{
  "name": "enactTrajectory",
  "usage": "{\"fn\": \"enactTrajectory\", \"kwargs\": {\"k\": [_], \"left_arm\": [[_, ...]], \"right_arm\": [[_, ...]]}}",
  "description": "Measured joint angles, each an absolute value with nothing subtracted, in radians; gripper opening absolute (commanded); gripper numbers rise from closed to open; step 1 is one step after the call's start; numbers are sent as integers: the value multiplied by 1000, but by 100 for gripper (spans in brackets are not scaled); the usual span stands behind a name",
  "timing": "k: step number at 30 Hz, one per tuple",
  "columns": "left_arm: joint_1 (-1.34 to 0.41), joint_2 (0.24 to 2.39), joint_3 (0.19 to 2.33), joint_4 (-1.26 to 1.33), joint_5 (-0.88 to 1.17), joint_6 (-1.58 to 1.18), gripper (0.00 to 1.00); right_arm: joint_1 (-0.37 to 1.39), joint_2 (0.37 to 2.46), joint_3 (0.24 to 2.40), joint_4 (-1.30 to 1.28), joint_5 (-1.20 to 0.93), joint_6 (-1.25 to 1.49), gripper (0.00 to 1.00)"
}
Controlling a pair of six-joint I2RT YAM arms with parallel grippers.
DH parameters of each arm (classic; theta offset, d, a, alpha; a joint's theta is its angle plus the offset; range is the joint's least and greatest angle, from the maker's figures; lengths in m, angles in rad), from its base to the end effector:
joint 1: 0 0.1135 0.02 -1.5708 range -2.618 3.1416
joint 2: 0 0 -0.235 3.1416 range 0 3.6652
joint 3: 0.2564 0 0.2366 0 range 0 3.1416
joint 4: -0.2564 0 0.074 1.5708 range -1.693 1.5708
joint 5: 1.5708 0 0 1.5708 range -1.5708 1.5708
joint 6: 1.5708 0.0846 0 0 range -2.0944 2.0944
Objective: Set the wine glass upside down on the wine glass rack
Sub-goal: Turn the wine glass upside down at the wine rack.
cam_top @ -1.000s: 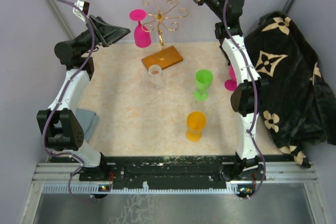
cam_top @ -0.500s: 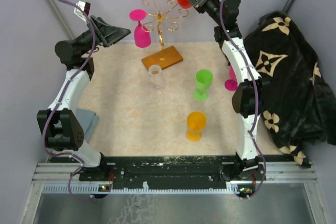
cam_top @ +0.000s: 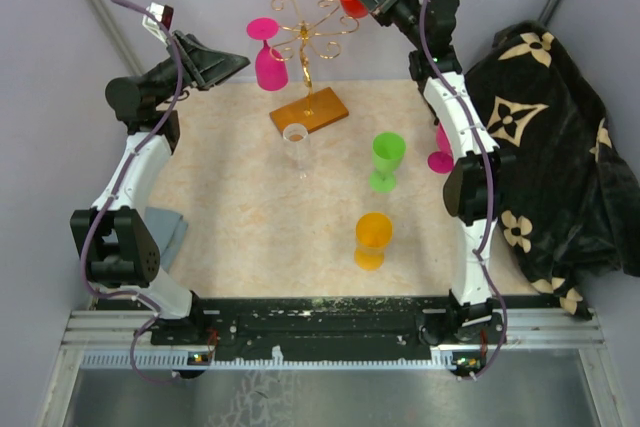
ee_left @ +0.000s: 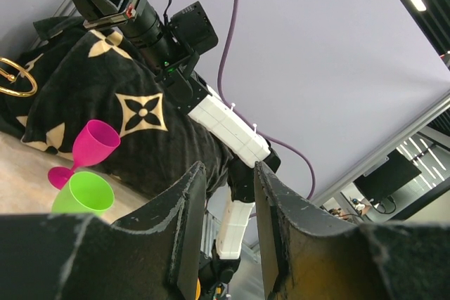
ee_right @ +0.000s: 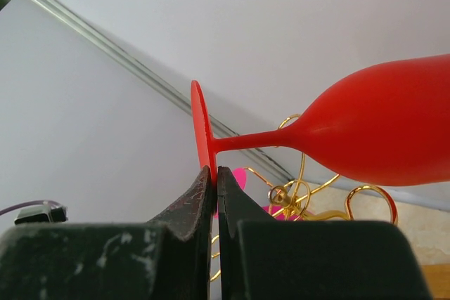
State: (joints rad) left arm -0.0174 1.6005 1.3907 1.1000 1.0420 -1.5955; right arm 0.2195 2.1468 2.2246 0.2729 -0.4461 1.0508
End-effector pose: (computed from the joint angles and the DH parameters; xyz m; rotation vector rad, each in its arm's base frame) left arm 0.3354 -0.0789 0.4501 0.3100 1.3301 -1.7467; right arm 0.4924 0.1473 0.4398 0.1403 1.3726 1.3536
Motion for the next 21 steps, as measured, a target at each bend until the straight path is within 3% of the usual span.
{"fn": "enactTrajectory", "kwargs": {"k": [21], "left_arm": [[-17,1601,1380,1091,1045,-1587,40]], "right_arm": [[209,2148,2202,163,-402,1056,0]]}}
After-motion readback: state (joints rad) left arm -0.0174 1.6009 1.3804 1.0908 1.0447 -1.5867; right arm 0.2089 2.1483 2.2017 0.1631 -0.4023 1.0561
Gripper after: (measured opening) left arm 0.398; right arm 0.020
